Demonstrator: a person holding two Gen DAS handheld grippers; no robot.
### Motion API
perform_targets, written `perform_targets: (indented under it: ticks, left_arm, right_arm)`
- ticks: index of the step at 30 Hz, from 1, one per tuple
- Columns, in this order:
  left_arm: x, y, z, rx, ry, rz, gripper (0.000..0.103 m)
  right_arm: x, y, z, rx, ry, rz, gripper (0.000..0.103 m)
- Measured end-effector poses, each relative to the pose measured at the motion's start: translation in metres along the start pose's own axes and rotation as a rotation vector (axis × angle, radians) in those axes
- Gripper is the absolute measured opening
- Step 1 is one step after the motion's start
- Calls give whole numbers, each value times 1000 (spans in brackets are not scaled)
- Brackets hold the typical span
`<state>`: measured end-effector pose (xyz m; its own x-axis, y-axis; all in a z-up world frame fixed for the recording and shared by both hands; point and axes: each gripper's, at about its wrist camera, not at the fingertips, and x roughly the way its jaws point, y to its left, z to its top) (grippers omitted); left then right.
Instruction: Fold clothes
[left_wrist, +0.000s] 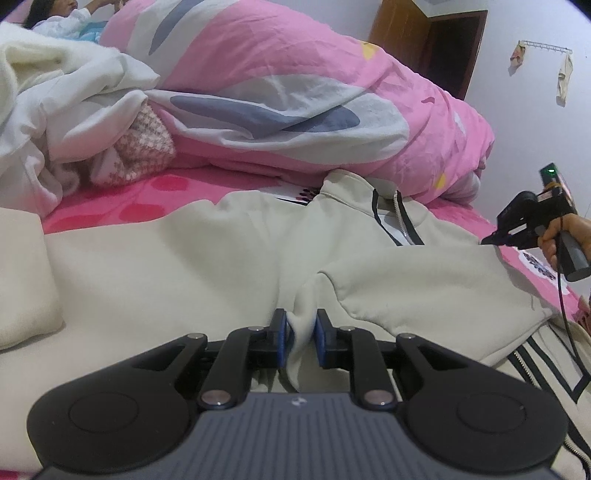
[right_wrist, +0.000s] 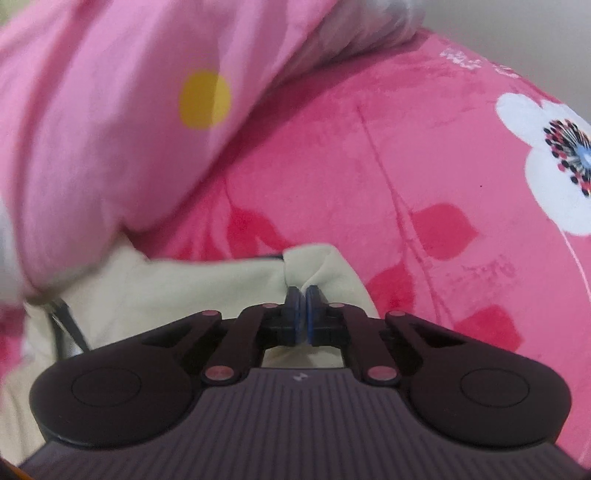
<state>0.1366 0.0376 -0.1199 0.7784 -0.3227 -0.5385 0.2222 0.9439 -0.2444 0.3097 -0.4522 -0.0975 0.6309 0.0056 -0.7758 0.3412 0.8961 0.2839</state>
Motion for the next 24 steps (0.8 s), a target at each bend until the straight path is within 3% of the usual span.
perform_targets:
  ticks: [5, 11, 15, 17, 21, 24]
  left_arm:
    - [0, -2, 0, 9, -2, 12, 16]
    - [-2, -6, -2, 37, -4, 34, 16]
    - [-2, -6, -2, 44, -5, 39, 16]
    - [-2, -6, -2, 42, -5, 38, 16]
    - [-2, -6, -2, 39, -4, 36, 16]
    - [-2, -5, -1, 38, -2, 35, 16]
  right_arm:
    - [-10, -21, 2, 139, -110, 80, 1]
    - [15, -38, -7, 251, -193, 147, 0]
    - [35, -45, -11, 319, -189, 173, 0]
    - [25, -50, -10, 338, -229, 202, 1]
    - [-26, -54, -7, 220, -322, 215, 2]
    - [-48, -44, -12, 26, -225, 230, 2]
